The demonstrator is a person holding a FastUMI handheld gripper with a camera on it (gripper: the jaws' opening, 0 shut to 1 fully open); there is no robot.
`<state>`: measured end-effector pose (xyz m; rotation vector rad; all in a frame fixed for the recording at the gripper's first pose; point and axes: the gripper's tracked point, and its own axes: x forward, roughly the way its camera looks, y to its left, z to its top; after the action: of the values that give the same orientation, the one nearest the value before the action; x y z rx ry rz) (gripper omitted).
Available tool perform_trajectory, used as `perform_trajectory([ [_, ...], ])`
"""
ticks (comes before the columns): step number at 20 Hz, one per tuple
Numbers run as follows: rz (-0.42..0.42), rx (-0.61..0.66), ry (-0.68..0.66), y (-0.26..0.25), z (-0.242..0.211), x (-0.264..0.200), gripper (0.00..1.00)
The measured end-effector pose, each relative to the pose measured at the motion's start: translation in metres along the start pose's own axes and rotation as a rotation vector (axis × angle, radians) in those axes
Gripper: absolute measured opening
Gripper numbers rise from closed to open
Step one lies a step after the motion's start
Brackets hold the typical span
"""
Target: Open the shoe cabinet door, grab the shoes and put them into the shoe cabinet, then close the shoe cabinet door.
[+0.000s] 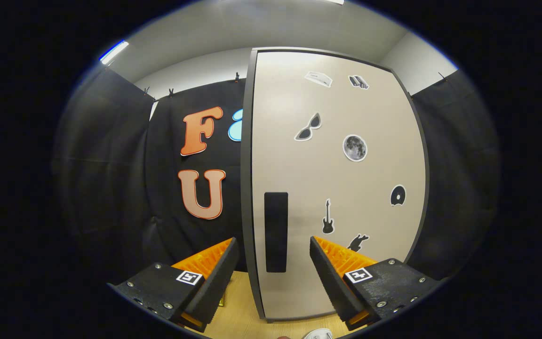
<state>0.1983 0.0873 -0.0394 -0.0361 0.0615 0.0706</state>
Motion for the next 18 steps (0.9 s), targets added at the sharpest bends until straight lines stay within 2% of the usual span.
perform_trajectory([
  [8, -0.023, -0.017, 0.021, 0.002, -0.012, 0.037, 0.95],
  [14, -0.041, -0.027, 0.013, -0.001, -0.011, 0.048, 0.94],
  [18, -0.044, -0.030, 0.020, -0.001, -0.012, 0.051, 0.88],
])
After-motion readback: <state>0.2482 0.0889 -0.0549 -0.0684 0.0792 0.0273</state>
